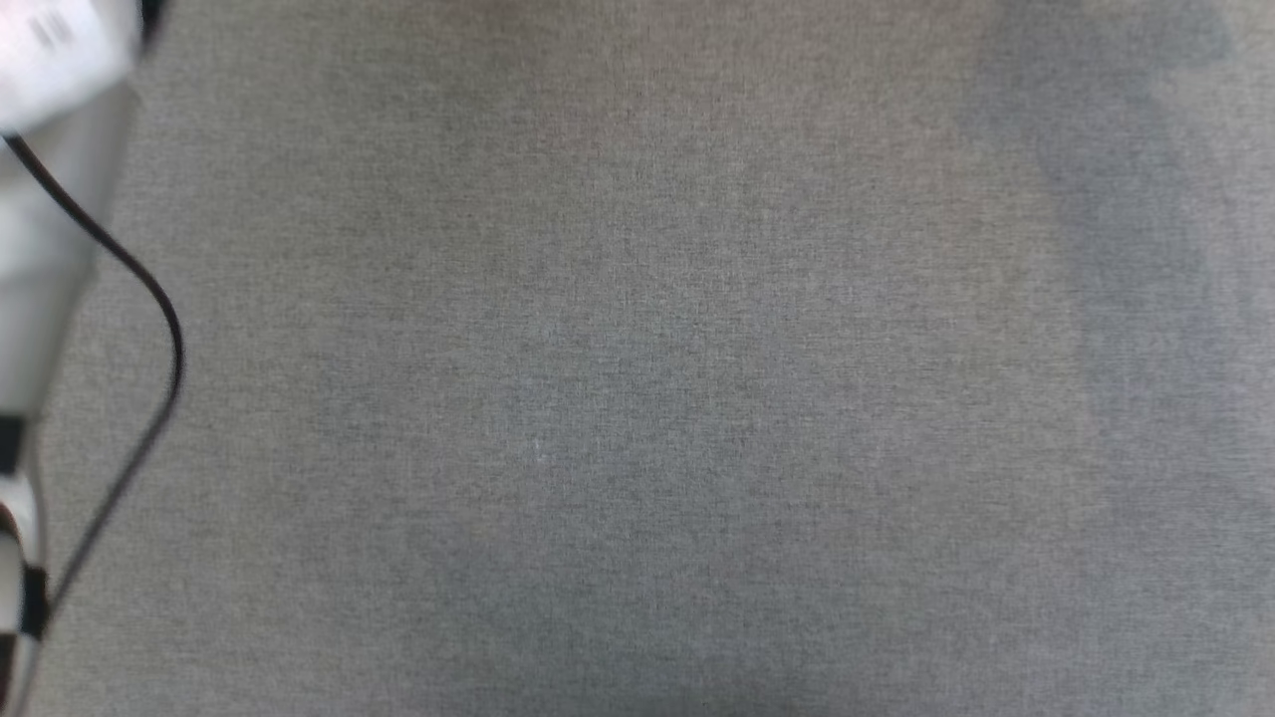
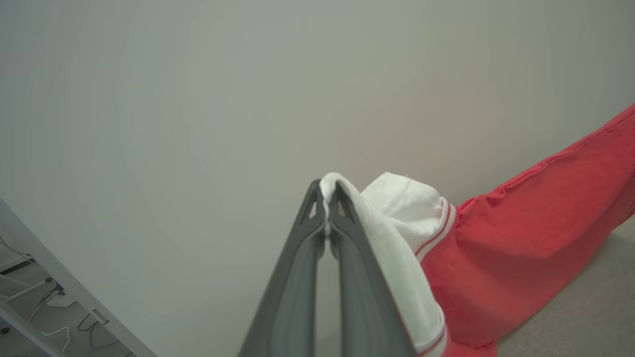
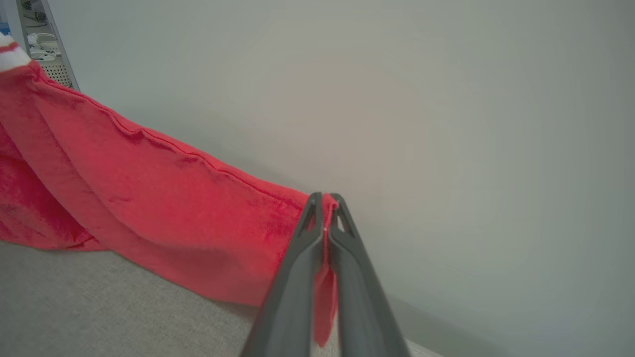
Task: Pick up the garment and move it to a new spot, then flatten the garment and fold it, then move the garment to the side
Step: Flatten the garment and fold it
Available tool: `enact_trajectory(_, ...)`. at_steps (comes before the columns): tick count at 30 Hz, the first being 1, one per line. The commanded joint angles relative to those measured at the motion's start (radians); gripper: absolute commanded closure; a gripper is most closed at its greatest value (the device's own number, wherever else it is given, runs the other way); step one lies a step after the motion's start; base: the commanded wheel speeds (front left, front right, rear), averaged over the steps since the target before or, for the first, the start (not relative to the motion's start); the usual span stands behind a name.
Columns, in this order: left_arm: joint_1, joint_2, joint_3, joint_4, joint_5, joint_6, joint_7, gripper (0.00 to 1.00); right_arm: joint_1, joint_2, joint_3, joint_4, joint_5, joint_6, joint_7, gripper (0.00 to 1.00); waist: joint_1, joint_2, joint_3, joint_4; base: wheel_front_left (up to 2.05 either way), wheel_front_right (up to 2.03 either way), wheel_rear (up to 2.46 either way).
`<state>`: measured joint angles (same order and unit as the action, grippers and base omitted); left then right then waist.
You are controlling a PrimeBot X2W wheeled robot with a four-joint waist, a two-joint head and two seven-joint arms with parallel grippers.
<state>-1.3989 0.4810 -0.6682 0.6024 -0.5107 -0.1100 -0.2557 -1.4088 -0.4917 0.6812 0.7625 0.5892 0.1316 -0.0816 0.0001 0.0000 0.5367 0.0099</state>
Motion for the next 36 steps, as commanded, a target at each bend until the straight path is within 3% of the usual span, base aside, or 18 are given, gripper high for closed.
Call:
enact_trajectory(1,0.093,0.009,0.014,-0.040,-0.009,0.019,-0.006,1.00,0.067,-0.019,0.021,-0.011,0.029,-0.001,-0.020,1.00,-0.0001,0.0000,-0.062,0.005,0.00,0.00,0.00)
enact_trajectory(9,0.596,0.074,0.046,-0.261,-0.014,0.120,-0.006,1.00,0.400,-0.123,0.139,-0.132,0.142,-0.001,-0.067,1.00,-0.0001,0.0000,-0.224,0.005,0.00,0.00,0.00)
enact_trajectory(18,1.042,0.131,-0.005,-0.466,-0.081,0.243,0.024,1.00,0.769,-0.225,0.132,-0.275,0.219,-0.001,-0.068,1.00,-0.0001,0.0000,-0.359,0.010,0.00,0.00,0.00)
enact_trajectory(27,1.363,0.151,-0.034,-0.578,-0.181,0.340,0.050,1.00,1.120,-0.277,0.008,-0.392,0.216,-0.001,-0.037,1.00,-0.0001,0.0000,-0.432,0.009,0.00,0.00,0.00)
enact_trajectory(36,1.506,0.148,-0.068,-0.640,-0.232,0.372,0.069,1.00,1.434,-0.280,-0.200,-0.537,0.181,-0.001,0.062,1.00,-0.0001,0.0000,-0.442,0.019,0.00,0.00,0.00)
